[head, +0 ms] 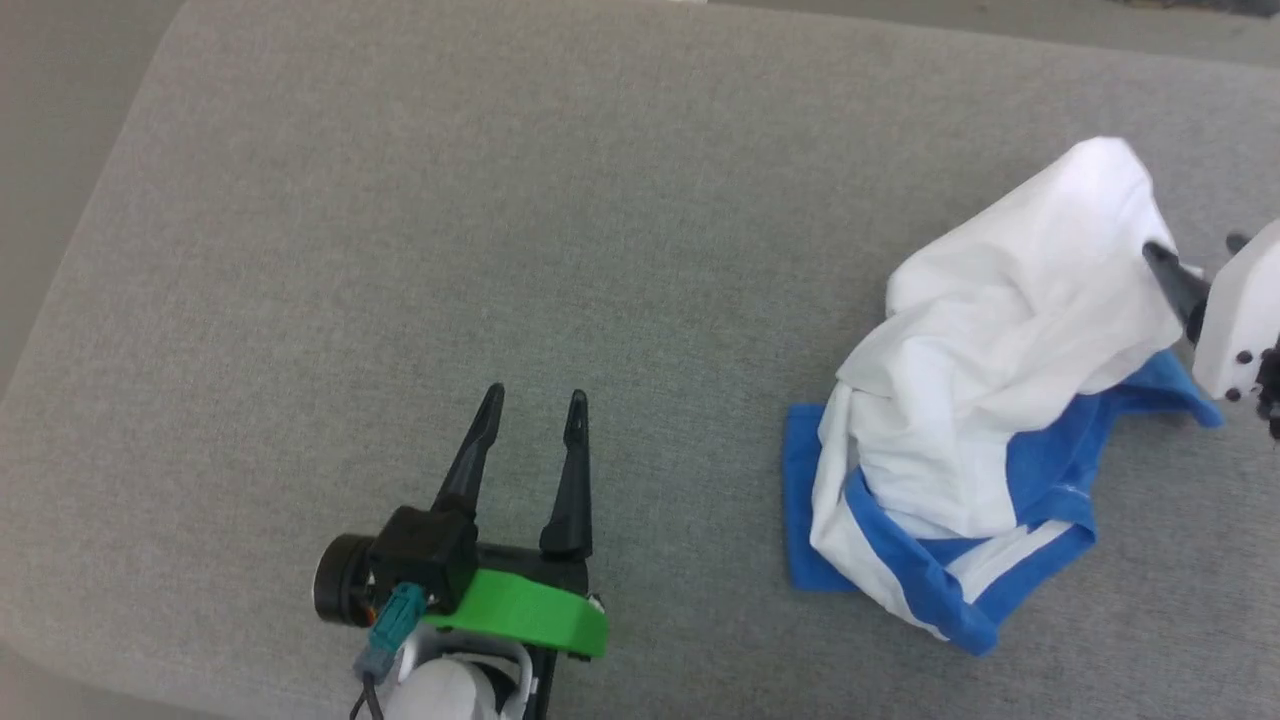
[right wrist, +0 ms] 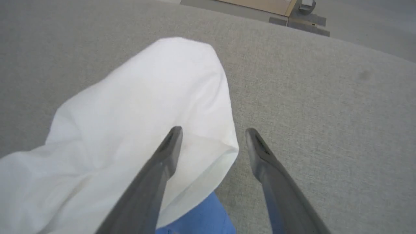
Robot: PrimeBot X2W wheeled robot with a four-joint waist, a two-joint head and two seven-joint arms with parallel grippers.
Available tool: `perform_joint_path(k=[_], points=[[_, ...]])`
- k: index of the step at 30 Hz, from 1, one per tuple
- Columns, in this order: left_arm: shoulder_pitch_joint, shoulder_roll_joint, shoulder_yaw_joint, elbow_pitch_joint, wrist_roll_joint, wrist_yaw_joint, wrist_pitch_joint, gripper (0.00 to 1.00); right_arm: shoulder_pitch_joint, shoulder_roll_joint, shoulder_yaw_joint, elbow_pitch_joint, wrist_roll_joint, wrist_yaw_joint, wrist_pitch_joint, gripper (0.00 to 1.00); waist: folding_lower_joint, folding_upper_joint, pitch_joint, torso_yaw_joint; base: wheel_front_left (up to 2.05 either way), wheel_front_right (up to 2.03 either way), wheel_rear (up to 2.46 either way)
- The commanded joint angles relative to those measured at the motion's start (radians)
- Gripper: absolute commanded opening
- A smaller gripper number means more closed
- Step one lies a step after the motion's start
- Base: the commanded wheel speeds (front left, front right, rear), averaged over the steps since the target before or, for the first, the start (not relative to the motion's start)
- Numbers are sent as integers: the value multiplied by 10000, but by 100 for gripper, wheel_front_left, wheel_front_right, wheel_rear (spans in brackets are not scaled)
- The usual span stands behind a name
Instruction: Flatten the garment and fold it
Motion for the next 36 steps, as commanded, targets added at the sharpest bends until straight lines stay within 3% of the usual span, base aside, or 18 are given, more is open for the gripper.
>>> perform_joint_path(k=[1, 7, 8, 9, 10, 18, 26, 31, 36], points=[[-221, -28, -37, -34, -91, 94, -38, 100, -176, 117, -70, 166, -139, -13, 166, 100, 0, 0, 473, 345, 0, 0, 0], [-504, -28, -338, 61, -216, 179, -38, 100, -261, 989, -876, 1012, -620, -13, 545, 100, 0, 0, 697, 621, 0, 0, 0], [-534, -28, -360, 81, -214, 196, -38, 100, -285, 1098, -989, 1092, -691, -13, 493, 49, 0, 0, 705, 645, 0, 0, 0], [-555, -28, -371, 93, -206, 212, -38, 100, -320, 1142, -1029, 1113, -771, -13, 383, 28, 0, 0, 713, 655, 0, 0, 0], [-576, -28, -379, 112, -193, 229, -38, 100, -368, 1167, -1027, 1133, -856, -13, 234, 0, 0, 0, 701, 657, 0, 0, 0], [-342, -28, -173, 409, 29, 170, -38, 100, -1124, 830, -799, 905, -681, -13, -1057, 0, 0, 0, -71, 290, 0, 0, 0], [235, -28, 261, 549, 294, -84, -38, 100, -1239, 238, -516, -714, 194, -13, -1863, 0, 0, 0, -1208, -352, 0, 0, 0], [523, -28, 499, 461, 423, -198, -38, 100, 286, 683, -677, -2802, 755, -13, -1530, 0, 0, 0, -1406, -797, 0, 0, 0], [589, -28, 615, 399, 489, -267, -38, 100, 2883, 1753, -988, -4673, 1210, -13, -798, 0, 0, 0, -1277, -1168, 0, 0, 0]])
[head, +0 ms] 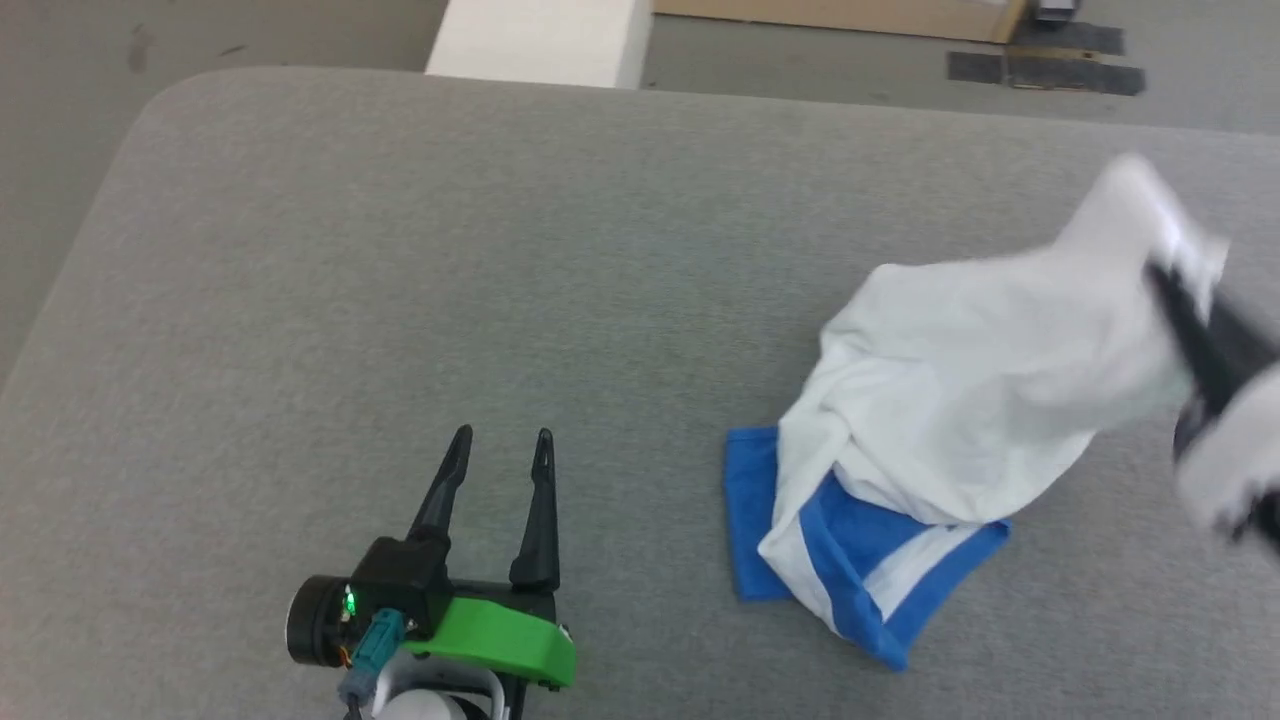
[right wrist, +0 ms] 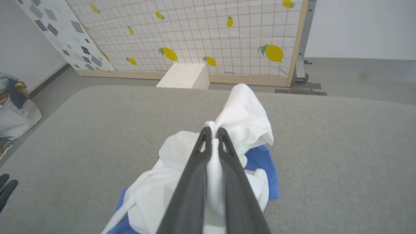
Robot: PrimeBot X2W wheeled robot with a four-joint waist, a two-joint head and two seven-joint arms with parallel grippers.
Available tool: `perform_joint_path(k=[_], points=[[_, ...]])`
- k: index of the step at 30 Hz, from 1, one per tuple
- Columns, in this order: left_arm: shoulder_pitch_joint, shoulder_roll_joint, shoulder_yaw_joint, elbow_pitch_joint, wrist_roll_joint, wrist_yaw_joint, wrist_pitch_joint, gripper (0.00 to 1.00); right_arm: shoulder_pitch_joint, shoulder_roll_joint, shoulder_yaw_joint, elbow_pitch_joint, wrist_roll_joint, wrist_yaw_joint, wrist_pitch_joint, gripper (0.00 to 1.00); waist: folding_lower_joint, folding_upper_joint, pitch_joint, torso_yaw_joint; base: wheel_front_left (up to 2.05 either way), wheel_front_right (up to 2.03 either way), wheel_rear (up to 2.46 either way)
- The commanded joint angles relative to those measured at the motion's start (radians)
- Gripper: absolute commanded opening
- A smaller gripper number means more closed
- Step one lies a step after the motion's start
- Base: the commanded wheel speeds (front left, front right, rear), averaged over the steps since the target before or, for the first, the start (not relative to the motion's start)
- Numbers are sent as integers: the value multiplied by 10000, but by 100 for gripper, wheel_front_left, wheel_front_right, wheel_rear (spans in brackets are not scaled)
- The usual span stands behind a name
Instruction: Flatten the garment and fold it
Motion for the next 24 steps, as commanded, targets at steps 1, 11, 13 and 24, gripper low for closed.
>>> perform_joint_path(k=[1, 11, 13, 24], points=[[60, -28, 13, -30, 141, -66, -38, 100, 827, 262, -223, -334, 80, -15, 84, 0, 0, 0, -6, -369, 0, 0, 0], [-74, -28, -2, 48, 112, -62, -38, 100, 5793, 1325, -1300, 211, -327, -15, -38, 4, 0, 0, 269, -771, 0, 0, 0], [-93, -28, 21, 77, 141, -85, -38, 100, 5681, 1323, -1147, 321, -464, -15, -250, 100, 0, 0, 239, -847, 0, 0, 0], [-261, -28, -46, 48, 127, -111, -38, 100, 2085, 199, -1299, -1288, 4, -15, -403, 100, 0, 0, 361, -814, 0, 0, 0]])
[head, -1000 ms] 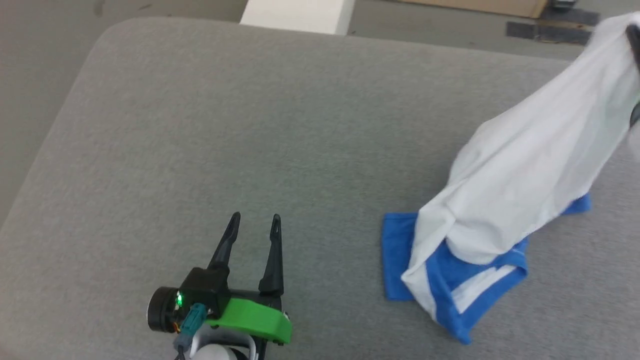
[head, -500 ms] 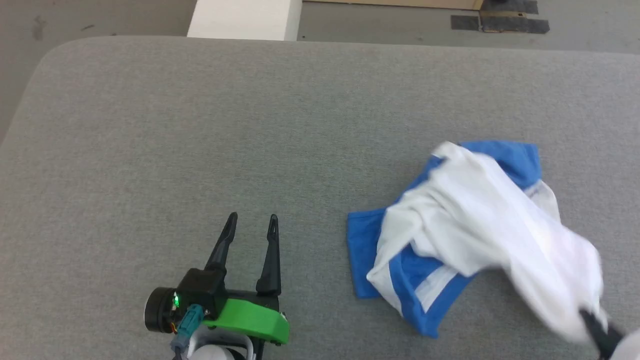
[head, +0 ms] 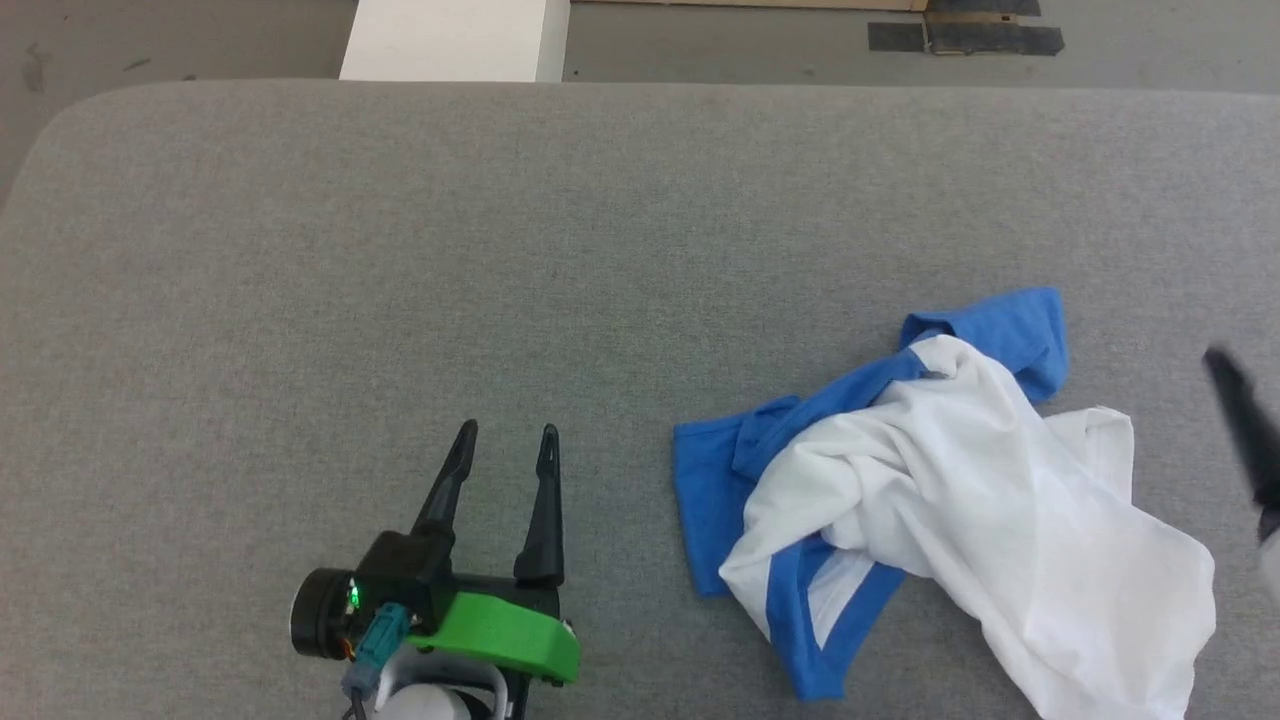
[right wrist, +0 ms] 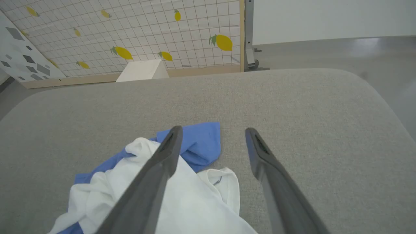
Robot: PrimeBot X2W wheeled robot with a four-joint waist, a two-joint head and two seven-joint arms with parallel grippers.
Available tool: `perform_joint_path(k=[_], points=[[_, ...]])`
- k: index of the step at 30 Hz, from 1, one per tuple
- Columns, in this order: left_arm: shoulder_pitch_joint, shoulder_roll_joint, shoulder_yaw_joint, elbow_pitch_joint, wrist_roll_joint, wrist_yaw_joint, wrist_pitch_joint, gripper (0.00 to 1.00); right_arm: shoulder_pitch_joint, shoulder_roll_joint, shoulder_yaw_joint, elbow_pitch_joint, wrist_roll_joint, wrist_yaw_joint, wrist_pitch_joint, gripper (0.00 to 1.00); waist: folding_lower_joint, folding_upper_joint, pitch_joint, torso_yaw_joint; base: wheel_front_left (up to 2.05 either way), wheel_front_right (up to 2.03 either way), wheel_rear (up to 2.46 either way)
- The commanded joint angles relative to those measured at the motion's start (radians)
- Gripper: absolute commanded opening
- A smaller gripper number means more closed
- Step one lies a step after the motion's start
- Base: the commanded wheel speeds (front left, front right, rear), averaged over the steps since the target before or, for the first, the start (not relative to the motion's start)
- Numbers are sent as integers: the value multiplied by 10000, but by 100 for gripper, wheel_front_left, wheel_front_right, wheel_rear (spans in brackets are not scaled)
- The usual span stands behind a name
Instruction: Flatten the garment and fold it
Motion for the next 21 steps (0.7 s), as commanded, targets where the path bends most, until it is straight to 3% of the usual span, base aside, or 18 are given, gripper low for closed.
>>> perform_joint_path(k=[1, 10, 16, 21], points=[[-196, -24, -39, -15, 104, -26, -38, 100, -601, -136, 16, 32, -111, -15, 131, 100, 0, -1, 196, 145, 0, 0, 0], [-702, -24, -387, -148, -45, 170, -38, 100, -3613, -760, 1052, 2769, -877, -15, 1455, 100, 0, -1, 1333, 1030, 0, 0, 0], [-1039, -24, -771, -194, -279, 364, -38, 100, -4577, -1111, 1348, 5187, -2072, -15, 2185, 100, 0, -1, 1846, 1722, 0, 0, 0], [-1079, -24, -916, -162, -396, 479, -38, 100, -4752, -1056, 1193, 6400, -2397, -15, 2973, 100, 0, -1, 1904, 2043, 0, 0, 0]])
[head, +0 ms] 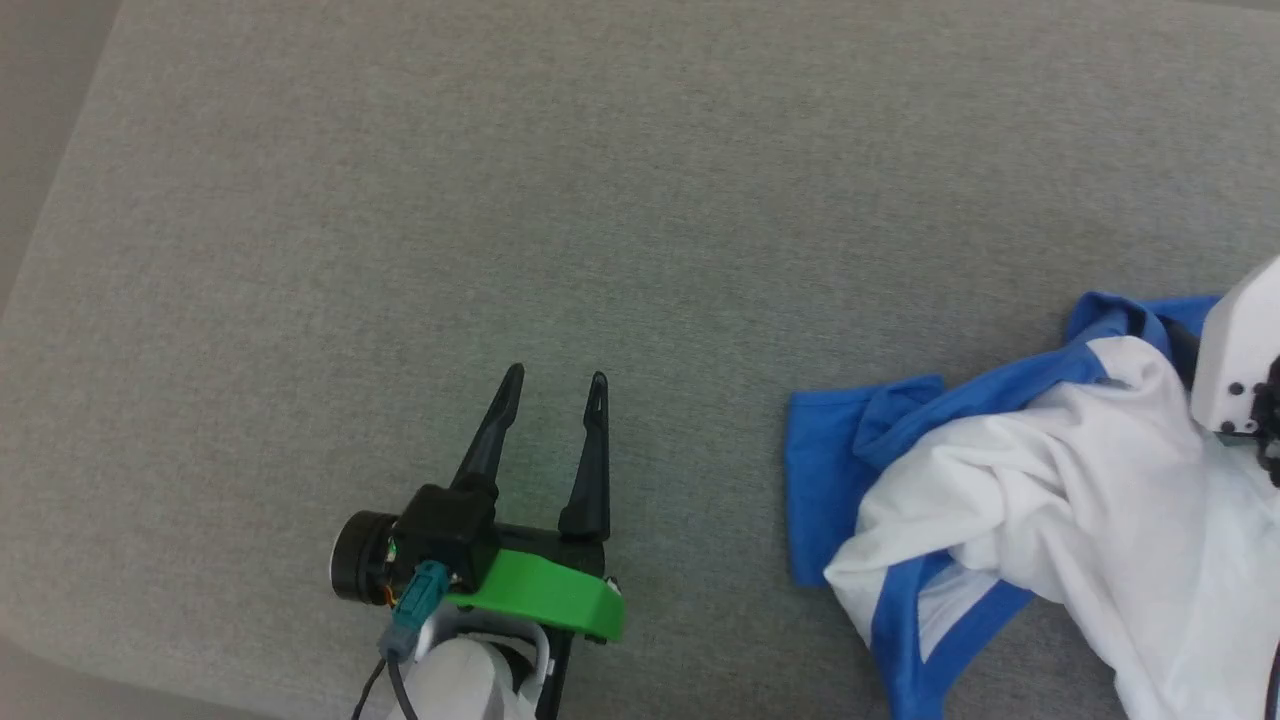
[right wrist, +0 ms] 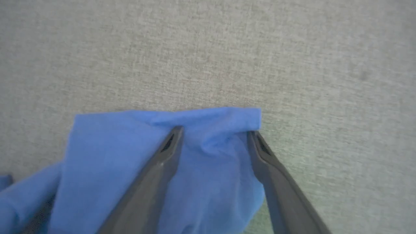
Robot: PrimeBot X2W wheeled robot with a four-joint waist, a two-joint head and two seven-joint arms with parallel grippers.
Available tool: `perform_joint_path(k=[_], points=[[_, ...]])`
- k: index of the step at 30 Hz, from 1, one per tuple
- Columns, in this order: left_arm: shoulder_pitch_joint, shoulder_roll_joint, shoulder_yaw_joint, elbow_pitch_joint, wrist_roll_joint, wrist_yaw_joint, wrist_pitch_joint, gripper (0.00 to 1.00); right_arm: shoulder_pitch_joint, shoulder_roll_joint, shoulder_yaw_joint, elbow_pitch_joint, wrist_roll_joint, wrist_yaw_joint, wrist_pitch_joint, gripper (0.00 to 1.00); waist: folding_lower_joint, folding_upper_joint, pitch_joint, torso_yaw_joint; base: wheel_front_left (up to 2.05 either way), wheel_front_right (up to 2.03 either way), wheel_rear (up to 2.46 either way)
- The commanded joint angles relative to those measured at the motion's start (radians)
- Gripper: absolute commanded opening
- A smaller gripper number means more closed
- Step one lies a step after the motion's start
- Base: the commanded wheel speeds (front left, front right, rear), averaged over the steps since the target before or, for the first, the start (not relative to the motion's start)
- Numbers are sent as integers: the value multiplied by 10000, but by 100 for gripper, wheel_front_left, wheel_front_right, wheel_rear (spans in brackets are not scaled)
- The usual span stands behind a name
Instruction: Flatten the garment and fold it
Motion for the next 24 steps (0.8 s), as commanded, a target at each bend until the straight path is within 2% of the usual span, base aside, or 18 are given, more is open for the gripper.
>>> perform_joint_path(k=[1, 2, 3, 4, 8, 13, 18, 22, 24], points=[[-126, -22, -20, -2, -78, 63, -38, 100, -21, 33, -2, 264, -44, -13, 329, 100, 0, -1, 221, 376, 0, 0, 0], [-114, -22, -30, 2, -99, 81, -38, 100, 27, 40, -7, 369, -53, -13, 496, 49, 0, -1, 195, 400, 0, 0, 0], [-101, -22, -38, 11, -116, 93, -38, 100, 59, 45, -53, 444, -71, -13, 573, 13, 0, -1, 158, 419, 0, 0, 0], [-94, -22, -38, 22, -124, 101, -38, 100, 62, 22, -68, 469, -107, -13, 514, 0, 0, -1, 112, 424, 0, 0, 0], [-9, -22, 86, 79, -76, 114, -38, 100, -156, 23, -119, 385, -178, -13, -376, 0, 0, -1, -232, 229, 0, 0, 0], [214, -22, 371, 174, 117, -44, -38, 100, -840, -10, -727, 57, -185, -13, -2352, 0, 0, -1, -826, -230, 0, 0, 0], [416, -22, 535, 221, 305, -242, -38, 100, -767, -483, -1982, -146, -509, -13, -3874, 0, 0, -1, -1135, -611, 0, 0, 0], [505, -22, 631, 224, 418, -346, -38, 100, -51, -859, -3225, -152, -493, -13, -4554, 0, 0, -1, -1172, -774, 0, 0, 0], [574, -22, 690, 232, 490, -388, -38, 100, 445, -759, -3744, -250, -364, -13, -4870, 0, 0, -1, -1162, -861, 0, 0, 0]])
